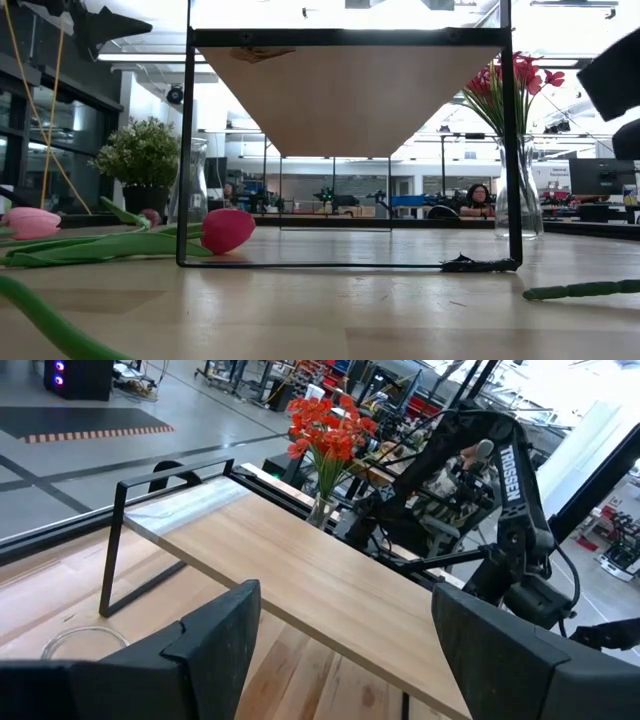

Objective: Pick and place flowers into a vace then onto a shelf
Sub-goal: Put the violet flowers into the right transparent vase

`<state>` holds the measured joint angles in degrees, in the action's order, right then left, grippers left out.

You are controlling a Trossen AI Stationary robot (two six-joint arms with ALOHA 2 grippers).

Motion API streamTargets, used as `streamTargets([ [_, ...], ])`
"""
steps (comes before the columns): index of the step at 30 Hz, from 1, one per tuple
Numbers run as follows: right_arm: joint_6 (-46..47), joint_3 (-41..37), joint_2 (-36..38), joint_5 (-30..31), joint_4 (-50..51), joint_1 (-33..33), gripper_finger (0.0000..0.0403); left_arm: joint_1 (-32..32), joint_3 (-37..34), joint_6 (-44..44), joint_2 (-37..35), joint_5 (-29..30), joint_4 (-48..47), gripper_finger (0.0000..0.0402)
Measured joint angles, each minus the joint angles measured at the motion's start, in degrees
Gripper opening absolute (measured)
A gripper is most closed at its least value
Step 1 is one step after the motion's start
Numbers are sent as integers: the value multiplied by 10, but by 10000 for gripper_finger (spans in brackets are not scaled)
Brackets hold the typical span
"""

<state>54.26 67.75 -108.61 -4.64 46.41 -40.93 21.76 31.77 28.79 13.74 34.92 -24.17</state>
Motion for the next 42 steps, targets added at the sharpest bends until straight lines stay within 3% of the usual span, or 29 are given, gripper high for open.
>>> streamTargets([
  [11, 4, 2, -14, -4, 1, 0, 119, 0, 0, 0, 0, 0, 0, 326],
  [22, 13, 1, -15, -7, -2, 0, 12, 0, 0, 0, 0, 0, 0, 326],
  [33, 26, -1, -7, -21, -4, -1, 9, 0, 0, 0, 0, 0, 4, 326],
  [42, 40, -1, 67, -3, 7, -2, 4, 0, 0, 1, 0, 0, 7, 326],
])
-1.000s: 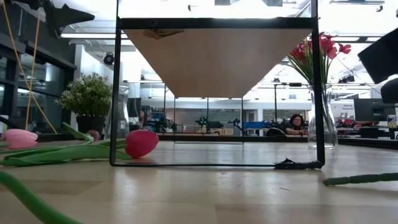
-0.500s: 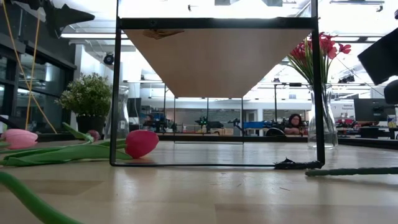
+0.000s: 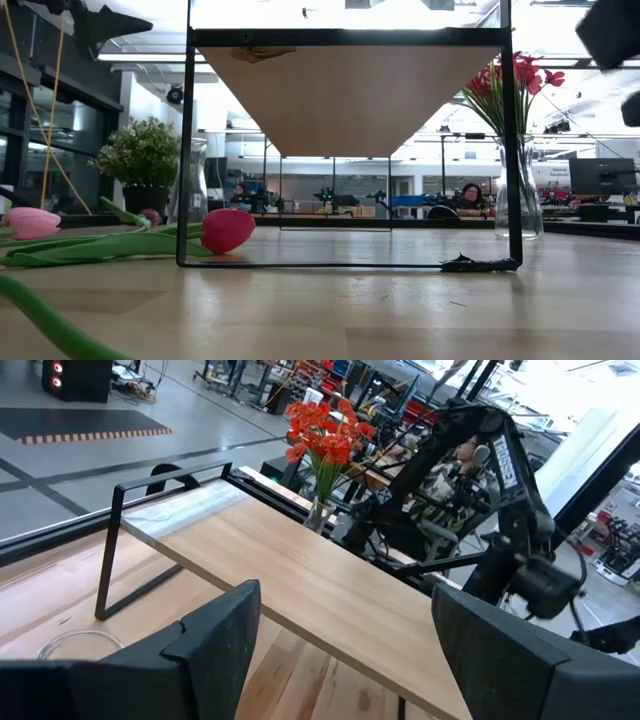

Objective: Pick and place flowers into a vace then onto a shelf
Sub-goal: Put the violet flowers into the right transparent vase

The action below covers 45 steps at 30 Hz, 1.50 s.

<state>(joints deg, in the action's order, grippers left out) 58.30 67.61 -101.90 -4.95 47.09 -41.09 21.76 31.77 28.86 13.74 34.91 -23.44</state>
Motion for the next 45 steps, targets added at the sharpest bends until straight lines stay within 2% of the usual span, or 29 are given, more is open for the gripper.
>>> streamTargets([
  [12, 44, 9, 107, 6, 22, -2, 3, 0, 0, 3, 0, -35, 15, 326],
  [20, -1, 114, 111, -5, 117, -2, 3, 0, 0, 3, 0, -31, 15, 326],
  [30, -3, 249, 111, 119, 249, -1, 3, 0, 0, 20, 0, -32, 36, 326],
  [35, -13, 282, 111, 173, 272, -1, 3, 0, 0, 52, 0, -65, 69, 326],
  [40, -58, 310, 105, 232, 270, 10, 3, 0, 0, 90, 0, -106, 75, 326],
  [45, -143, 368, 82, 290, 271, 26, 3, 0, 0, 119, 1, -117, 75, 326],
])
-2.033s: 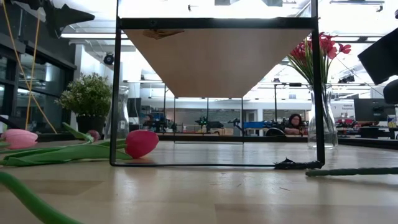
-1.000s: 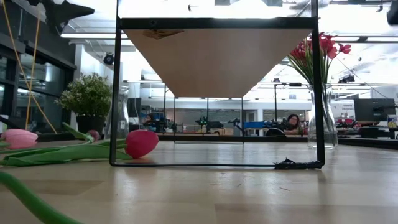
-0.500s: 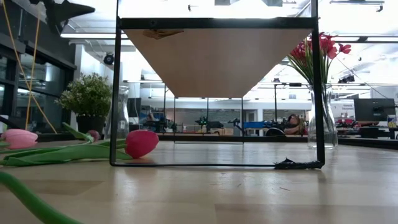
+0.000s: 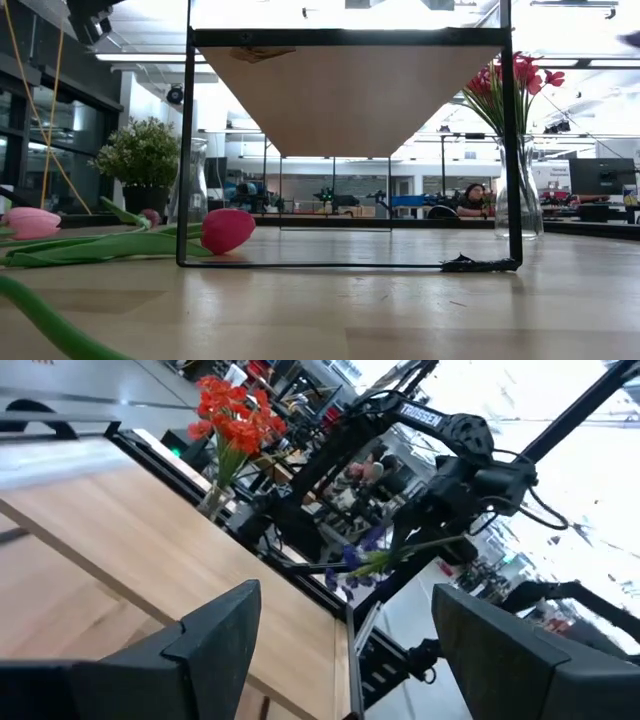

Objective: Pick and place flowers into a vace then onto a shelf
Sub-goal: Put the violet flowers into the right transparent vase

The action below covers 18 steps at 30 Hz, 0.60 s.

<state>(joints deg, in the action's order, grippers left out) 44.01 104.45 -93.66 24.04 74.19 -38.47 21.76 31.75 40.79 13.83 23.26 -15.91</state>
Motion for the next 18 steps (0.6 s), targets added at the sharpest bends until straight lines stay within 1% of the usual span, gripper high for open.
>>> streamTargets([
  [3, -64, 45, -17, 36, -1, 10, 3, 0, 0, 2, 3, 0, 14, 326],
  [11, -268, 169, -66, 131, -8, 34, 3, 0, 0, 0, 36, -15, 101, 326],
  [15, -396, 215, -88, 189, -32, 41, 3, 0, 0, 1, 55, -18, 132, 326],
  [18, -504, 228, -99, 245, -67, 44, 3, 0, 0, 3, 69, -18, 157, 326],
])
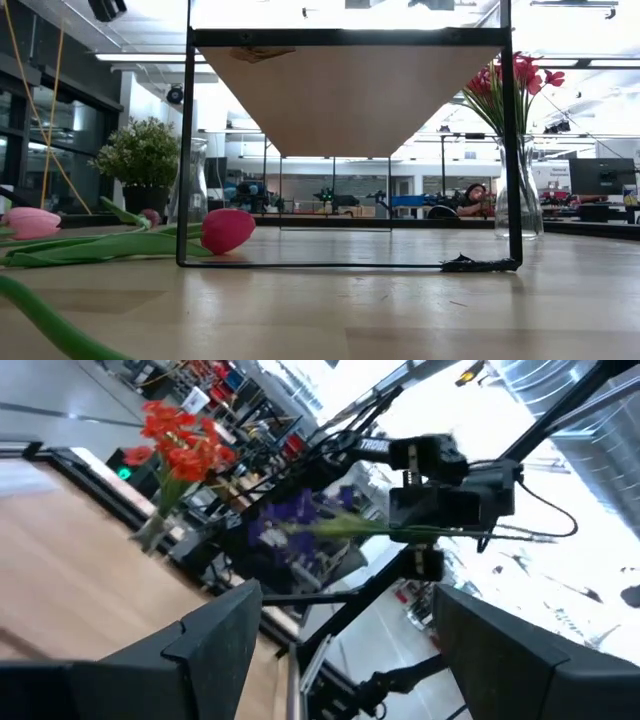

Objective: Pick and place flowers into a vace then onto a shelf
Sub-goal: Put the violet flowers into the right transparent vase

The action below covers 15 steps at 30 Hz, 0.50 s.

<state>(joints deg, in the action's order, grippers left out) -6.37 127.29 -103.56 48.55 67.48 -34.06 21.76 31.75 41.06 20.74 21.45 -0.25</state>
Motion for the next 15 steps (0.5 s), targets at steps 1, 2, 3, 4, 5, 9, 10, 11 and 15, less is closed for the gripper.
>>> streamTargets([
  [1, -39, 1, -2, 21, -15, 0, 3, 0, 0, 3, 4, 0, 10, 326],
  [2, -77, 1, -3, 44, -32, 1, 3, 0, 0, 13, 8, 0, 19, 326],
  [3, -115, 1, -4, 67, -46, 2, 3, 0, 0, 28, 11, 0, 28, 326],
  [4, -151, 1, -5, 87, -60, 4, 3, 0, 0, 43, 14, 0, 37, 326],
  [5, -187, 1, -6, 105, -73, 6, 3, 0, 0, 55, 16, 0, 43, 326],
  [9, -307, 1, -6, 154, -104, 20, 3, 0, 0, 82, 24, 0, 52, 326],
  [10, -331, 1, -6, 164, -109, 24, 3, 0, 0, 87, 26, 0, 53, 326],
  [11, -355, 1, -6, 172, -113, 29, 3, 0, 0, 90, 29, 0, 53, 326],
  [15, -453, 1, -6, 177, -130, 50, 3, 0, 0, 128, 41, 1, 53, 326],
])
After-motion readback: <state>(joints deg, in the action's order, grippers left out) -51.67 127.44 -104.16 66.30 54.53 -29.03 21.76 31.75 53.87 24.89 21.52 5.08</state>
